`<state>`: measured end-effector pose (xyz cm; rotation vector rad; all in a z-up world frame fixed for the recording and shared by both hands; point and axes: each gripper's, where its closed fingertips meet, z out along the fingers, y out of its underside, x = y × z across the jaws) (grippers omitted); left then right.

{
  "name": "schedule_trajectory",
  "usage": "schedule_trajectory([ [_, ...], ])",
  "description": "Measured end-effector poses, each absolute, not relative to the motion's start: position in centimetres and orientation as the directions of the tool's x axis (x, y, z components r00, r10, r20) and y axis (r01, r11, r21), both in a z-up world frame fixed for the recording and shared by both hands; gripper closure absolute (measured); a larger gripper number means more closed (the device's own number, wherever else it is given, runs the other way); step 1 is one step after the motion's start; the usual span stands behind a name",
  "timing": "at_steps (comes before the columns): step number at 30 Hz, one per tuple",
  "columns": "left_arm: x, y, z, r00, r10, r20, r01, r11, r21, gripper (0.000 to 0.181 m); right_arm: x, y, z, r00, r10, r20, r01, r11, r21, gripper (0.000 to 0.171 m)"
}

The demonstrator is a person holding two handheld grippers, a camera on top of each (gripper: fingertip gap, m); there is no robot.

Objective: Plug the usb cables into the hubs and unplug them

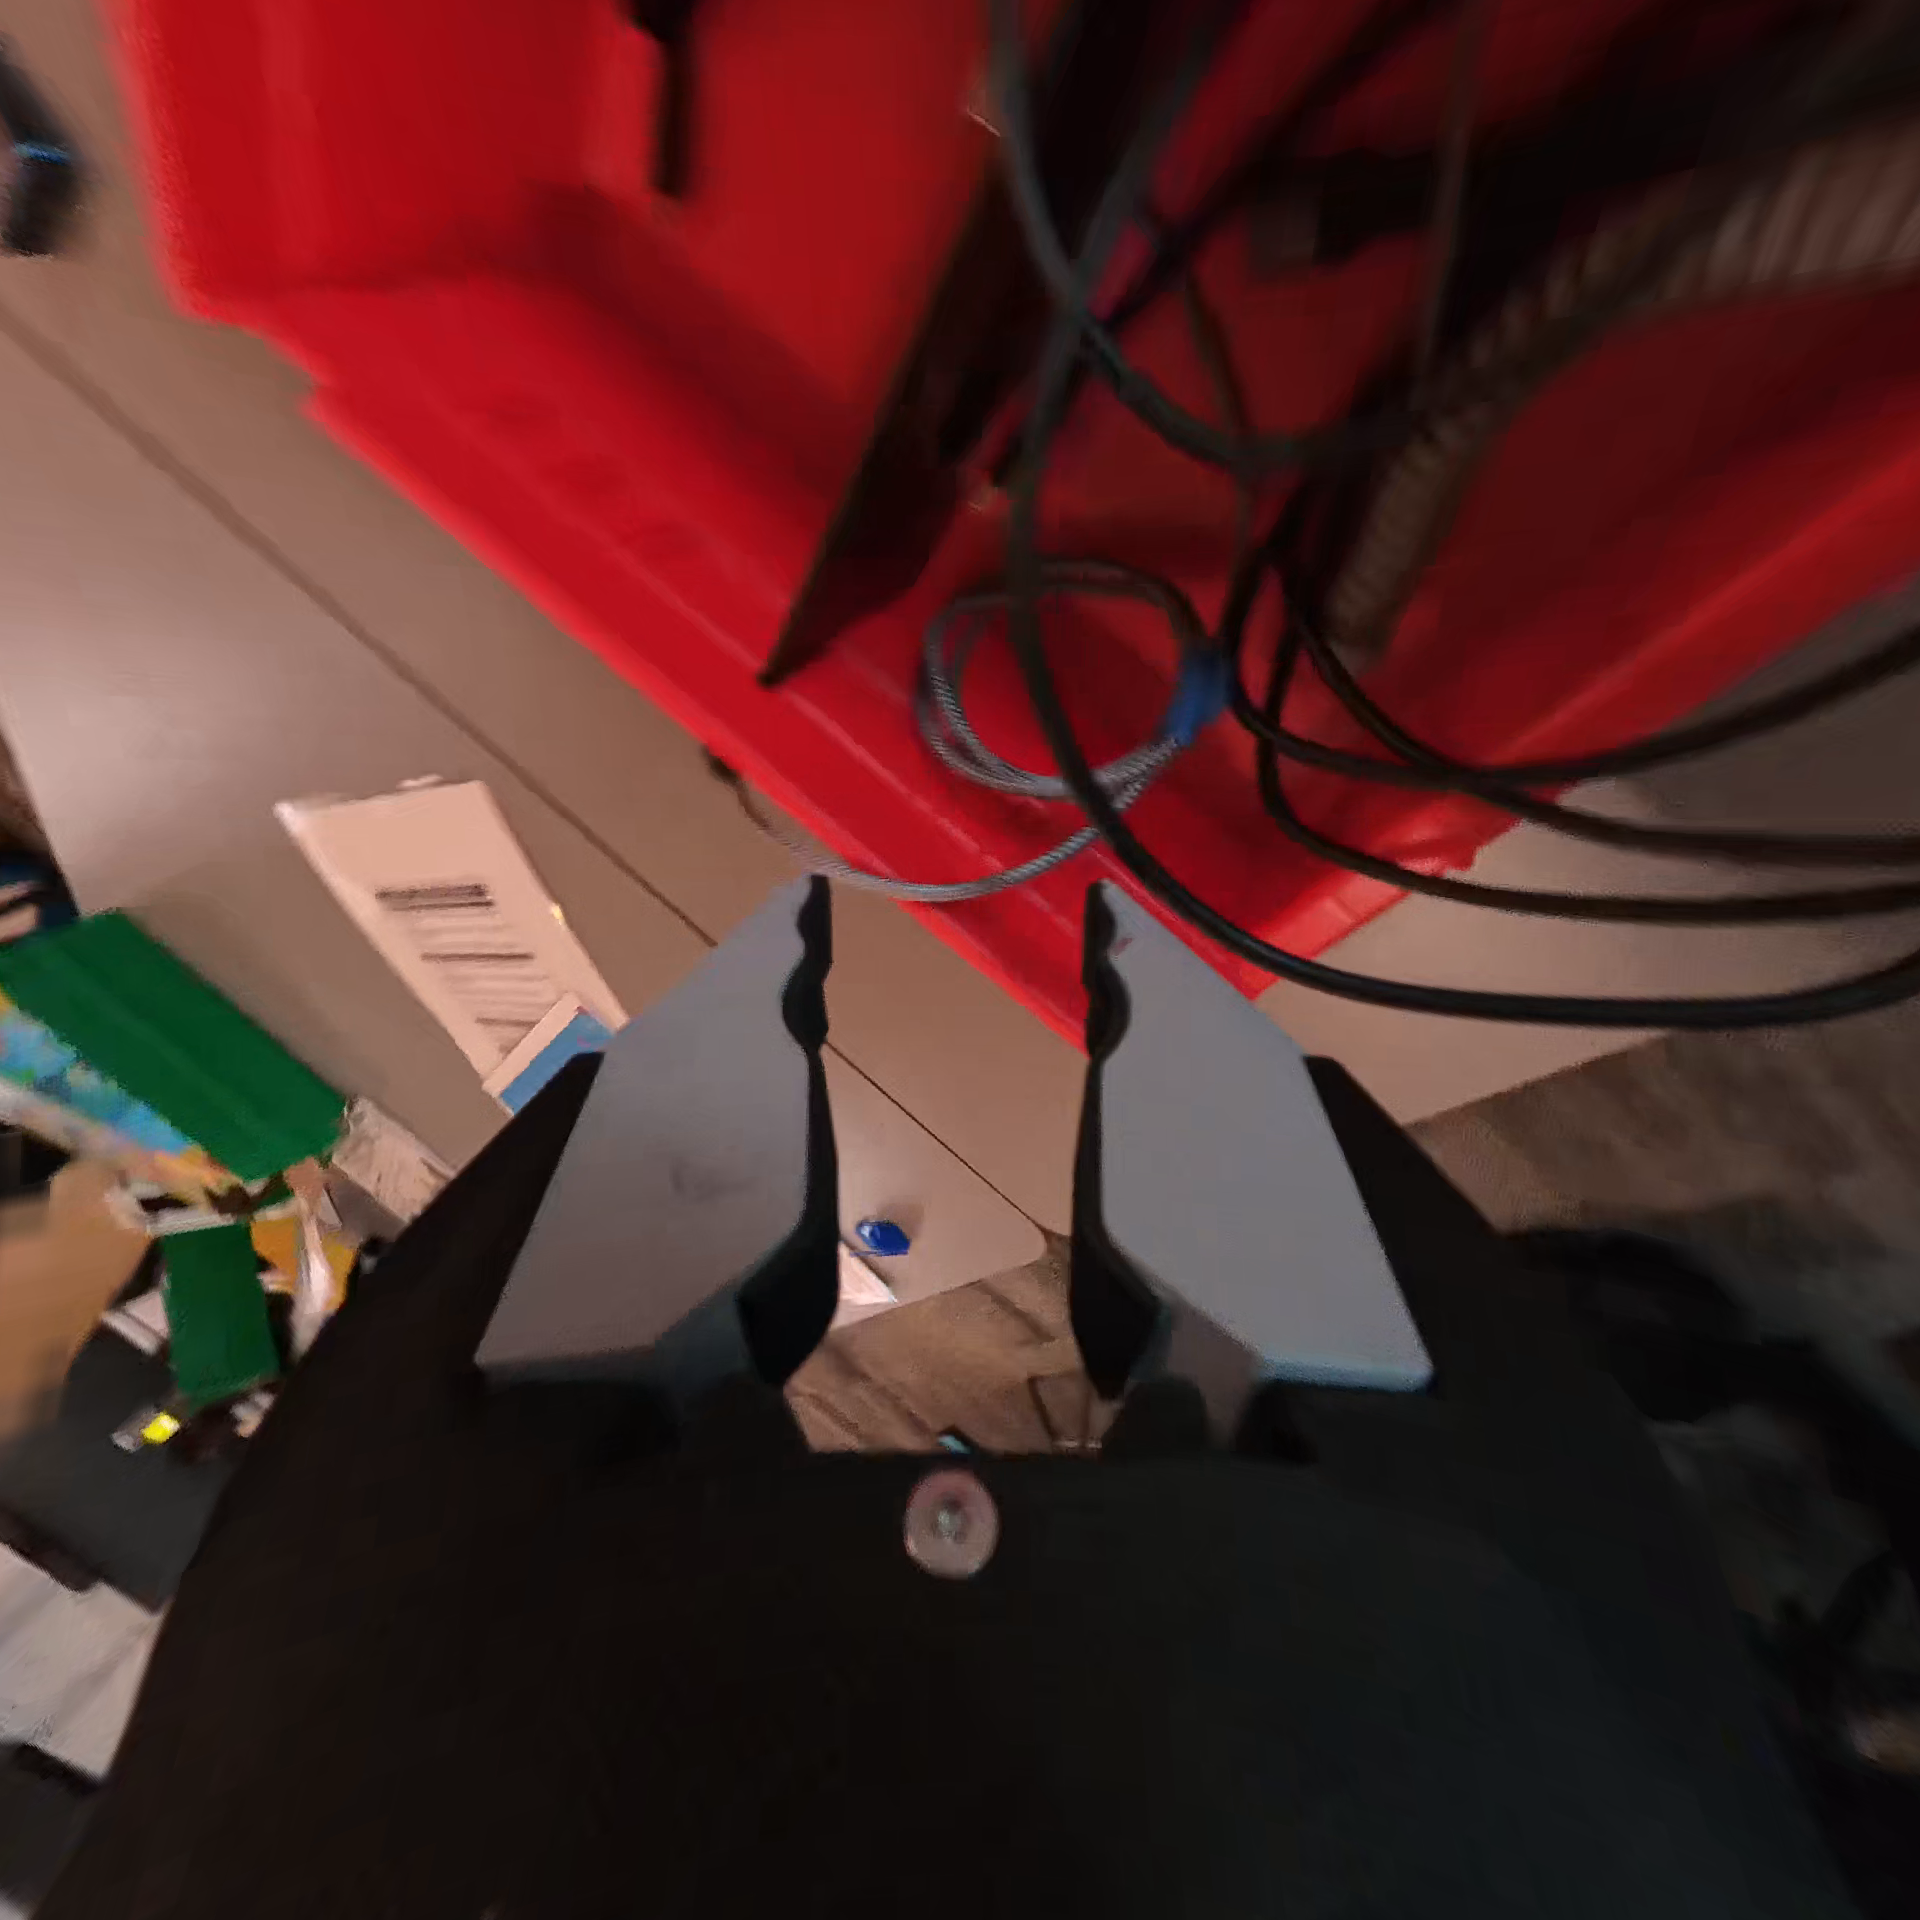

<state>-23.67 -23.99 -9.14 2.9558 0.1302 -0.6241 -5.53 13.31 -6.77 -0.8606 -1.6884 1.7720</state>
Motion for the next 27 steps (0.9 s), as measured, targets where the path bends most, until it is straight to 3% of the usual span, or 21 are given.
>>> schedule_trajectory([
  [1,-23.4,-24.5,-10.1,0.92,0.016,-0.391,0.07,-0.99,0.123,0.135,-5.5,13.3,-6.8,-0.651,0.755,-0.081,0.045,-0.068,-0.997,0.139],
  [5,-22.2,-23.7,-12.5,0.938,-0.103,-0.33,-0.077,-0.993,0.09,0.154,-5.6,13.0,-7.0,-0.657,0.75,-0.083,0.054,-0.063,-0.997,0.138],
  [9,-21.6,-23.2,-14.3,0.946,-0.149,-0.287,-0.115,-0.985,0.13,0.158,-5.7,12.9,-7.2,-0.654,0.753,-0.074,0.056,-0.049,-0.997,0.139],
  [16,-20.9,-24.0,-16.8,0.958,-0.216,-0.19,-0.16,-0.949,0.271,0.144,-5.8,13.3,-7.1,-0.652,0.752,-0.1,0.062,-0.079,-0.995,0.139],
  [17,-21.3,-24.4,-17.0,0.953,-0.227,-0.2,-0.159,-0.938,0.307,0.15,-5.7,13.3,-7.0,-0.653,0.751,-0.103,0.061,-0.083,-0.995,0.139],
  [18,-21.8,-24.9,-17.1,0.943,-0.252,-0.216,-0.167,-0.923,0.348,0.169,-5.7,13.3,-7.0,-0.653,0.75,-0.103,0.06,-0.085,-0.995,0.139],
  [23,-21.1,-25.4,-15.6,0.911,-0.36,-0.2,-0.245,-0.865,0.439,0.178,-5.6,13.3,-6.7,-0.655,0.749,-0.102,0.051,-0.091,-0.995,0.139],
  [27,-20.9,-24.8,-11.0,0.864,-0.435,-0.253,-0.26,-0.816,0.516,0.179,-5.6,13.1,-6.8,-0.658,0.746,-0.101,0.055,-0.087,-0.995,0.139],
])
